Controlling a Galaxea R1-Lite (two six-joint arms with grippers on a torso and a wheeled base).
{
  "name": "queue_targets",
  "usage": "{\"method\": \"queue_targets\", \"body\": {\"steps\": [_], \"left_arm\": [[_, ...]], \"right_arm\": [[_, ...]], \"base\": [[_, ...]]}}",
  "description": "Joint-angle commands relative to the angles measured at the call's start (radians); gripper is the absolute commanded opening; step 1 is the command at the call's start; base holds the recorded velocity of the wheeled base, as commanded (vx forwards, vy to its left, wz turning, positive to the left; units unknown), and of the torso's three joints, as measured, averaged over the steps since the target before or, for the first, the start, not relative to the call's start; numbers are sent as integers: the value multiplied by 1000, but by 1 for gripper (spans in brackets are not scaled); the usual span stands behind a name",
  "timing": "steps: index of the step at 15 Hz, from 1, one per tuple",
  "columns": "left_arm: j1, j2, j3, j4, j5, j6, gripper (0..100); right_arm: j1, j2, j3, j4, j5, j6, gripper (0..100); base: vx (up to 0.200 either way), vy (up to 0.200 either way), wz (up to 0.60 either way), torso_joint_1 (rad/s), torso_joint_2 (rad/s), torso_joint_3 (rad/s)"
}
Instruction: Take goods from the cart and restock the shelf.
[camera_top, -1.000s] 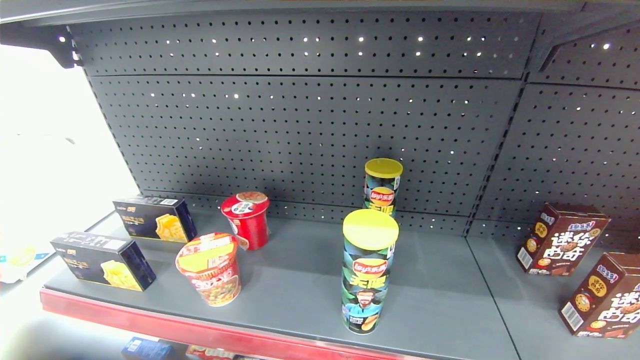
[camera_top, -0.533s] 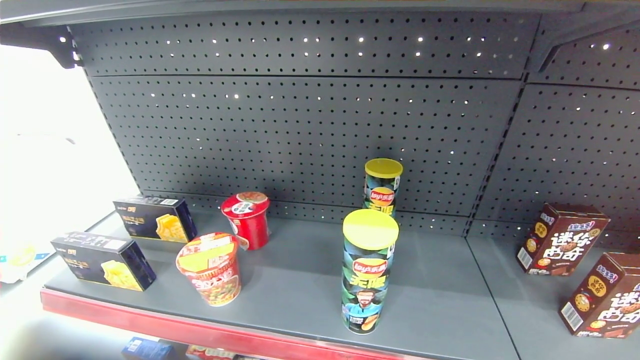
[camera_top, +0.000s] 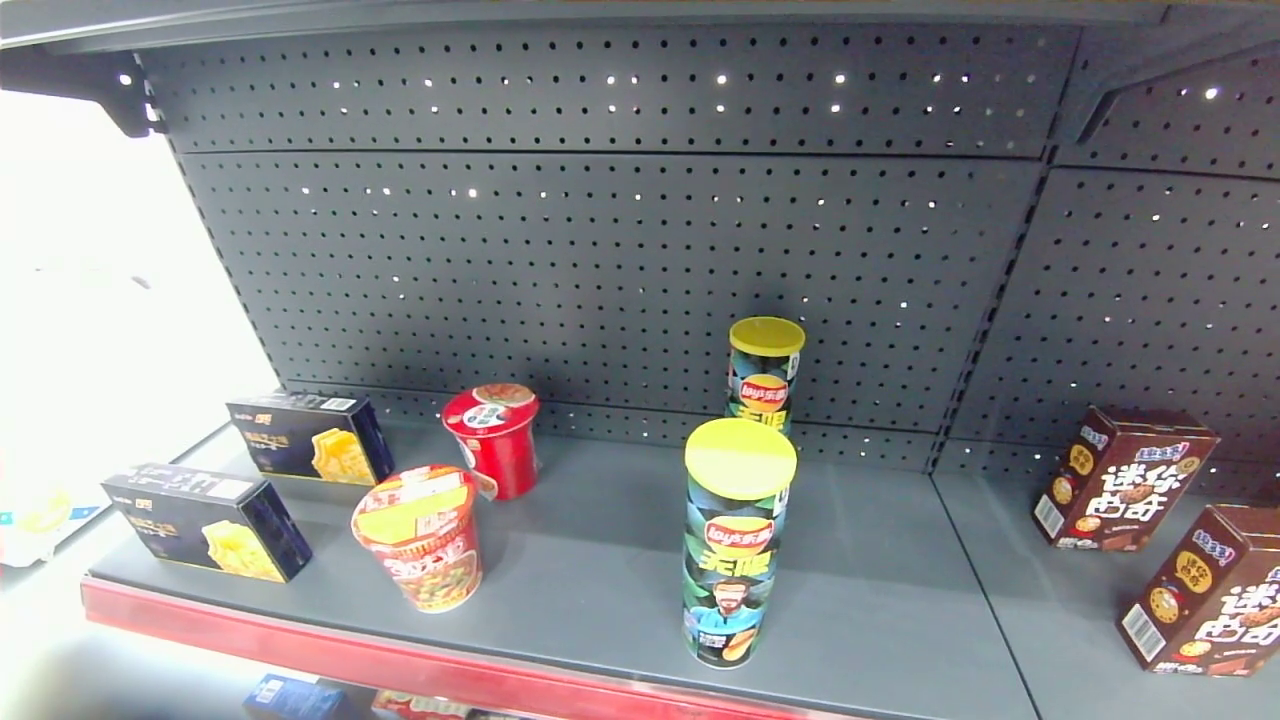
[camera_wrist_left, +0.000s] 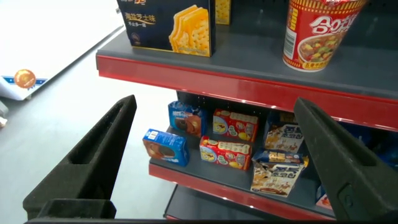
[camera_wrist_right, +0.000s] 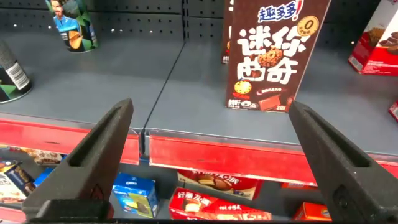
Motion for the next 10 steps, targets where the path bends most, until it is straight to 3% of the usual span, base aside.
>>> {"method": "queue_targets", "body": {"steps": [1,2,3,4,5,6,7,8,9,10], "left_arm": [[1,2,0,0,0,0,100],[-8,3,0,-3,-8,18,100],[-18,31,-60,-20,-8,55,100],[-38,127,-213,6,-77,113,100],[-69,256,-319,46,-146,112,100],[-106,400,-474,89,-232,142,100],[-147,519,-560,107,-273,219,100],[-196,626,-601,104,-293,336,100],[-206,635,-606,104,-292,348,100],[-284,747,-635,106,-249,412,100]], "right_arm": [[1,3,0,0,0,-1,100],[2,3,0,0,0,-1,100],[1,3,0,0,0,-1,100],[1,3,0,0,0,1,100],[1,3,0,0,0,1,100],[1,3,0,0,0,1,100],[1,3,0,0,0,-1,100],[1,3,0,0,0,-1,100],[1,3,0,0,0,-1,100],[1,3,0,0,0,-1,100]], "base": [[0,0,0,0,0,0],[0,0,0,0,0,0],[0,0,0,0,0,0],[0,0,0,0,0,0],[0,0,0,0,0,0],[0,0,0,0,0,0],[0,0,0,0,0,0],[0,0,0,0,0,0],[0,0,0,0,0,0],[0,0,0,0,0,0]]}}
